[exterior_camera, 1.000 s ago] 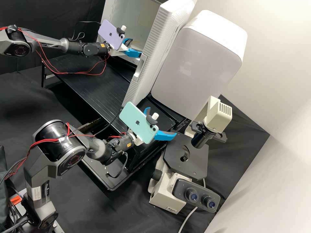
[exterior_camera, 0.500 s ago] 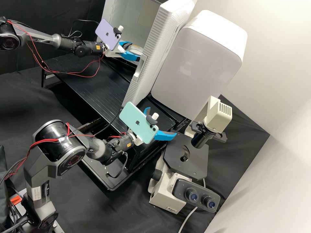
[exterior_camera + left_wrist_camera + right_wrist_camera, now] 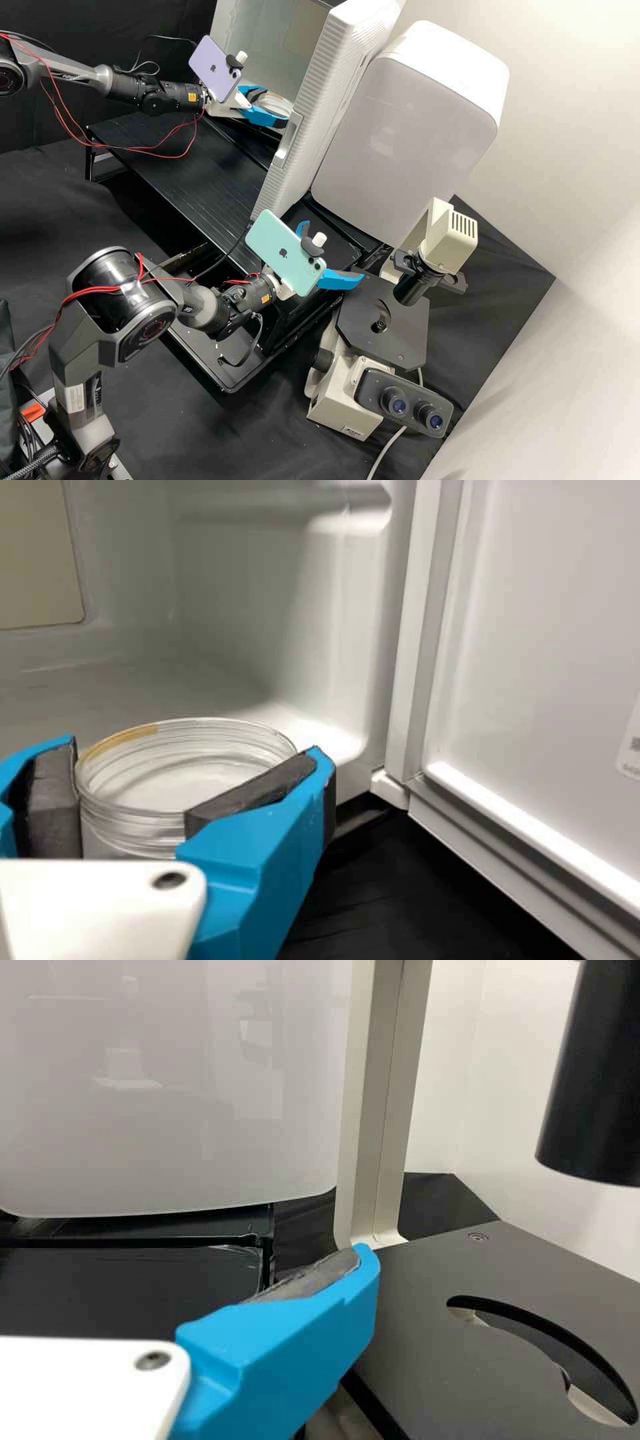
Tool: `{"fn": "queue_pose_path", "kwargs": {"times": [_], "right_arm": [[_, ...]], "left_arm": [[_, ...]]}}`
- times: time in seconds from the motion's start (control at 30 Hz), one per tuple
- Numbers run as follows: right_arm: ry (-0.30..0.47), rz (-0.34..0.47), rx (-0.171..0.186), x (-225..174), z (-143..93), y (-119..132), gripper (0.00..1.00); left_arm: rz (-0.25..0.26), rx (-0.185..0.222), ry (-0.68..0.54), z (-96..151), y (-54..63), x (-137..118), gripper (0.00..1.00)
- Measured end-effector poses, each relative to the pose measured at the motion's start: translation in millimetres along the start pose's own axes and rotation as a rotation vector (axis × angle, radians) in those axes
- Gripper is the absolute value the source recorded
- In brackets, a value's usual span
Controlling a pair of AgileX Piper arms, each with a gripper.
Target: Take the petri dish out of the incubator
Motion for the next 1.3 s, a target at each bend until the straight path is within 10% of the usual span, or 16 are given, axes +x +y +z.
{"fn": "queue_pose_path", "kwargs": {"times": [1.3], "right_arm": [[0.000,0.000,0.000,0,0,0,1.00]], "left_arm": [[0.045,-0.046,0.078,-23,12.8,22,0.00]]}}
